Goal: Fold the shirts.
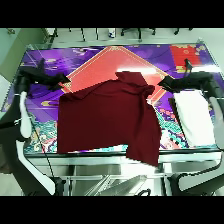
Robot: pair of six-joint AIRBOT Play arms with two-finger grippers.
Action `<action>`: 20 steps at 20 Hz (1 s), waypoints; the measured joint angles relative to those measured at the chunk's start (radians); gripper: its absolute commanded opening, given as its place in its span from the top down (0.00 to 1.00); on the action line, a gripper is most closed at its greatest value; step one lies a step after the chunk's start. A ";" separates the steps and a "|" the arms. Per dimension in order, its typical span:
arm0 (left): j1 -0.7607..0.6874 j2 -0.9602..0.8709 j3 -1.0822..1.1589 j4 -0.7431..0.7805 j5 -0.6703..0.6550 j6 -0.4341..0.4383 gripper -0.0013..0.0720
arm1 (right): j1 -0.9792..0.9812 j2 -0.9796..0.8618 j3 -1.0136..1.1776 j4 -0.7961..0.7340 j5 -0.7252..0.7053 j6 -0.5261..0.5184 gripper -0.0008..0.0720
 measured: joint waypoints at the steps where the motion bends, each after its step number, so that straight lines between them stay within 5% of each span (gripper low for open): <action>1: 0.025 0.040 -0.017 0.001 0.034 0.000 0.02 | -0.029 0.020 -0.009 -0.021 -0.070 -0.002 0.39; 8: 0.196 0.399 -0.454 0.104 0.277 0.002 0.02 | -0.131 0.197 -0.321 -0.205 -0.323 -0.068 0.39; 19: 0.435 0.859 -1.266 0.187 0.172 0.122 0.02 | -0.134 0.128 -0.578 -0.048 -0.235 -0.279 0.39; 20: 0.458 0.884 -1.303 0.189 0.158 0.130 0.02 | -0.129 0.113 -0.581 -0.027 -0.224 -0.289 0.48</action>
